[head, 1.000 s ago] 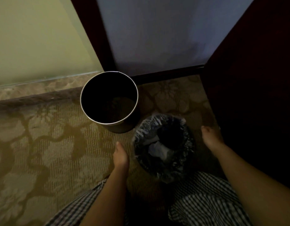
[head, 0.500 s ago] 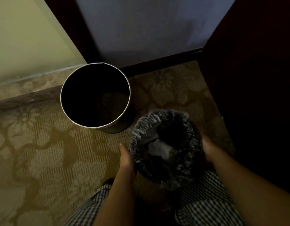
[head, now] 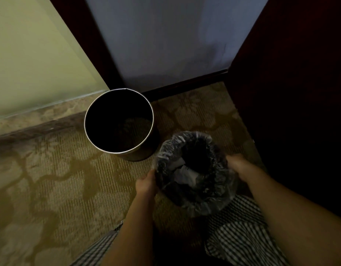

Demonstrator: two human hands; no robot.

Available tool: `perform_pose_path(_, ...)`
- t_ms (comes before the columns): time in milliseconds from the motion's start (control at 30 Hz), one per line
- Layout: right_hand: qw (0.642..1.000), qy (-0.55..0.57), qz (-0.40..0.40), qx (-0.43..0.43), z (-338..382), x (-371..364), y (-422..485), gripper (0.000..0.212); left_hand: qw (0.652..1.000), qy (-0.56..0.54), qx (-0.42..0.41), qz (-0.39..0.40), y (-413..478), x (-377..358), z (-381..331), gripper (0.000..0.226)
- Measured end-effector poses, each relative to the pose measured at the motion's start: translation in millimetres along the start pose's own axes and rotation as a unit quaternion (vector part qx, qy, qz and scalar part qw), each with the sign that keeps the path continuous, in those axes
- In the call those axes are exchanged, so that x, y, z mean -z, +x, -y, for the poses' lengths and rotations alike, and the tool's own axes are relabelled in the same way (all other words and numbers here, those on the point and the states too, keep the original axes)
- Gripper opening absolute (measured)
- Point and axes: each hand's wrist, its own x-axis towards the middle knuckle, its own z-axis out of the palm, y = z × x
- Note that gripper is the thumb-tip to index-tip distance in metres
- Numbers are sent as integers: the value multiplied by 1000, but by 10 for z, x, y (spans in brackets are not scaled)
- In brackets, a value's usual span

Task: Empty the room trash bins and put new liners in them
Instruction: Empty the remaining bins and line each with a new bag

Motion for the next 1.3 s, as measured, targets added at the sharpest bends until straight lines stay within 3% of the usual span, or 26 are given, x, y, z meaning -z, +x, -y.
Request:
perform_pose_path(167, 997, 57, 14, 44, 237, 186, -328, 22, 1000, -6, -18, -4, -342, 57, -264, 48)
perform_pose_path(200, 996, 76, 20, 52, 289, 212, -443, 24, 1000, -11, -27, 0, -414, 78, -320, 45)
perform_pose_path(267, 991, 101, 40, 75, 388, 274, -641, 25, 998, 22, -48, 19, -566, 119, -445, 18)
perform_pose_path(333, 989, 102, 51, 94, 460, 326, -808, 21, 992, 82, -79, 60, -712, 164, -540, 26)
perform_pose_path(433, 991, 38, 39, 118, 493, 393, -1005, 8, 962, 192, -169, 101, -897, 227, -594, 25)
perform_pose_path(600, 988, -30, 26, 147, 462, 487, -1459, 18, 917, 276, -272, 96, -1210, 392, -596, 18)
perform_pose_path(700, 986, -19, 23, 163, 399, 524, -1753, 29, 855, 355, -375, 55, -1468, 510, -571, 37)
perform_pose_path(767, 985, -4, 35, 169, 330, 545, -1926, 29, 840, 339, -420, 59, -1642, 546, -528, 44)
perform_pose_path(900, 981, 57, 47, 180, 186, 555, -2245, 5, 885, 217, -398, 108, -1927, 529, -428, 49)
perform_pose_path(1000, 968, 88, 68, 223, 80, 526, -2410, 19, 904, 178, -371, 113, -2061, 467, -363, 48)
perform_pose_path(1100, 954, 116, 65, 269, 23, 496, -2576, 12, 908, 156, -373, 114, -2118, 402, -291, 44)
perform_pose_path(1167, 948, 102, 66, 293, 6, 461, -2662, 7, 908, 152, -372, 120, -2144, 347, -262, 43)
perform_pose_path(1300, 933, 34, 103, 343, -17, 282, -2718, 24, 912, 168, -348, 140, -2181, 239, -240, 42)
